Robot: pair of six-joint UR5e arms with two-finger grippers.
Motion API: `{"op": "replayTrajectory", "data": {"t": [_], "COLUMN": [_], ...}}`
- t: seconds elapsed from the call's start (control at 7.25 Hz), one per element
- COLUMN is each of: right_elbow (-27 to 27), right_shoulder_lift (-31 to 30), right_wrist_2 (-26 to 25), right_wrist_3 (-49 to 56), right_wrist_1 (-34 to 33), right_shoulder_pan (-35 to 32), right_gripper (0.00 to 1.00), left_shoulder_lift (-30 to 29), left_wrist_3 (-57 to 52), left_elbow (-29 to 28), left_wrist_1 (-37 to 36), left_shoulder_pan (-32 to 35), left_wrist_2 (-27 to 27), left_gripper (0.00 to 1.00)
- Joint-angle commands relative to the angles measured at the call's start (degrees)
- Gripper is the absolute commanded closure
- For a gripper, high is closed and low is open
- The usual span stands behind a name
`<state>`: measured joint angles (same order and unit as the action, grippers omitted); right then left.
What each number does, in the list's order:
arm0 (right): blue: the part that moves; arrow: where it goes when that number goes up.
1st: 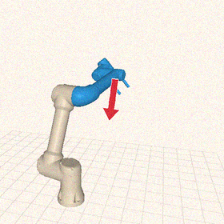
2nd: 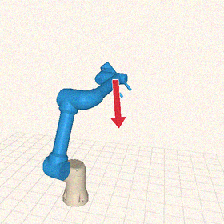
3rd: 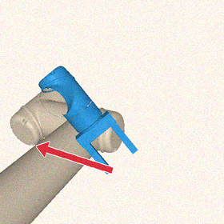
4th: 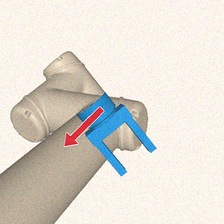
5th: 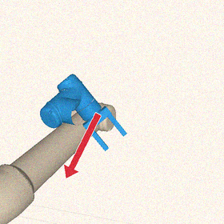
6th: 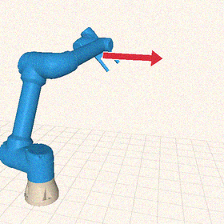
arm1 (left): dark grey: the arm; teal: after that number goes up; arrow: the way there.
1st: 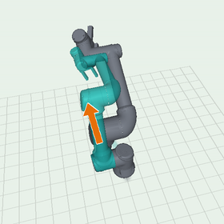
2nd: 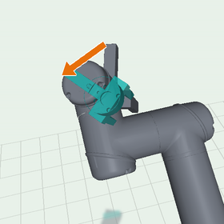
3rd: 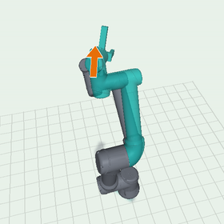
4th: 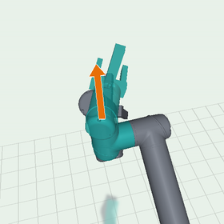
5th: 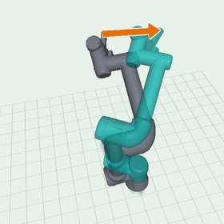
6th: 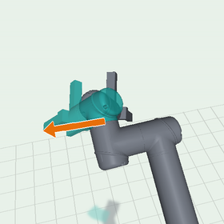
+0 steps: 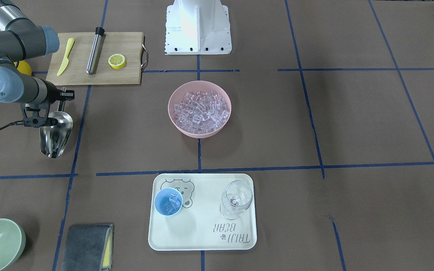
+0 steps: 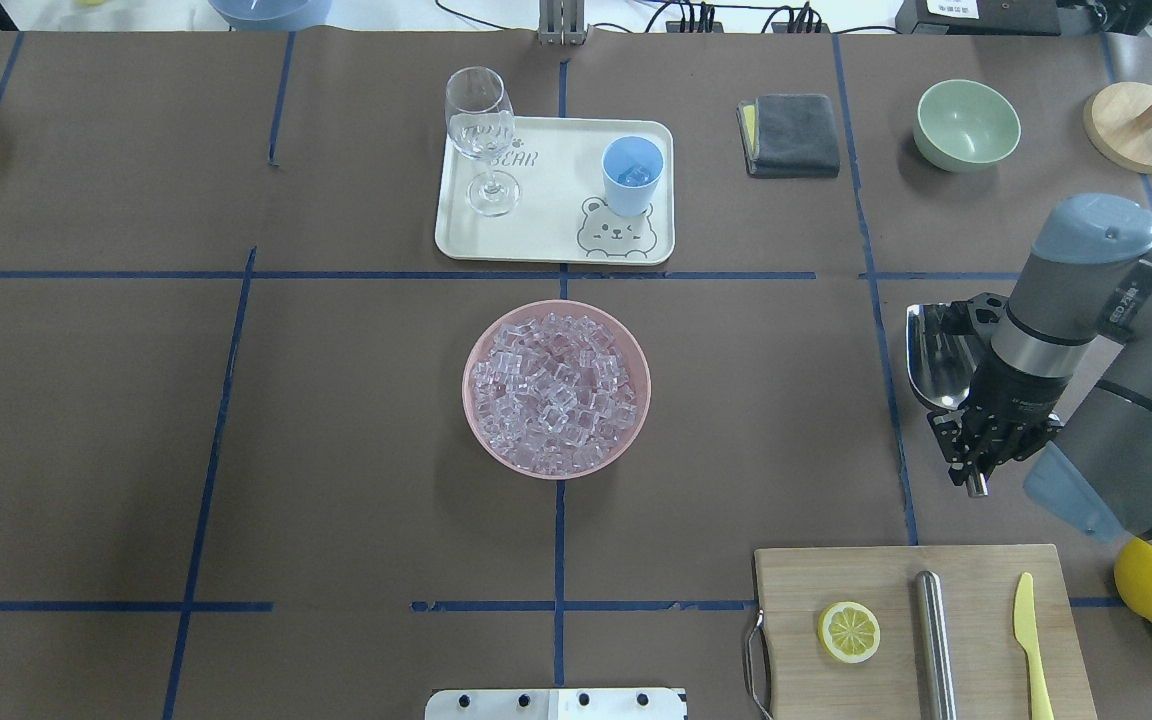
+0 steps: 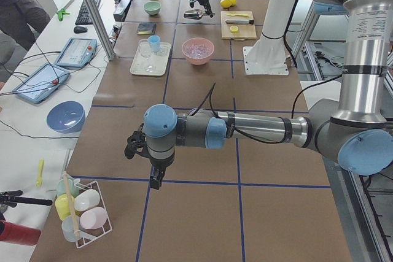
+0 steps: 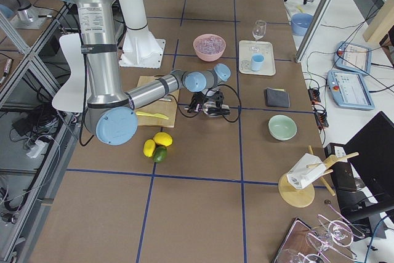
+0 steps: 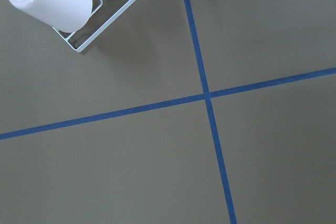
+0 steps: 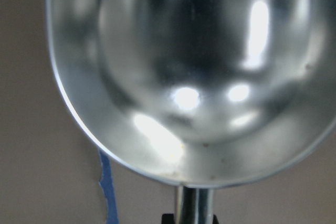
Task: Put ice in cup with scoop
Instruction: 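Lower the scoop onto the table with the right gripper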
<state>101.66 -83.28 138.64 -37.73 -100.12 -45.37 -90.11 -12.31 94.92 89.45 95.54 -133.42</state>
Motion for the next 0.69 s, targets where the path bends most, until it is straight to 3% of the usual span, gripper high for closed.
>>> {"op": "replayTrajectory", "data": {"t": [0.0, 0.14, 0.55], "right_elbow": [0.1, 0.1, 3.3], "right_shoulder_lift": [0.5, 1.0, 1.8], "right_wrist_2": [0.0, 0.0, -2.8], "right_wrist_3": [0.0, 0.1, 0.0], "right_wrist_1": [0.2, 1.1, 1.1], "right_shoulder_pan": [0.5, 0.6, -1.7], "right_gripper": [0.06, 0.0, 0.0], "left_shoulder_lift": [0.0, 0.0, 0.0], "left_wrist_3": [0.0, 0.0, 0.0], "left_elbow": [0.0, 0.0, 0.0], "left_wrist_1": [0.0, 0.0, 0.0], "left_shoulder_pan": [0.0, 0.0, 0.0], "left_wrist_2": [0.0, 0.0, 0.1], "left_gripper": [0.0, 0.0, 0.0]}}
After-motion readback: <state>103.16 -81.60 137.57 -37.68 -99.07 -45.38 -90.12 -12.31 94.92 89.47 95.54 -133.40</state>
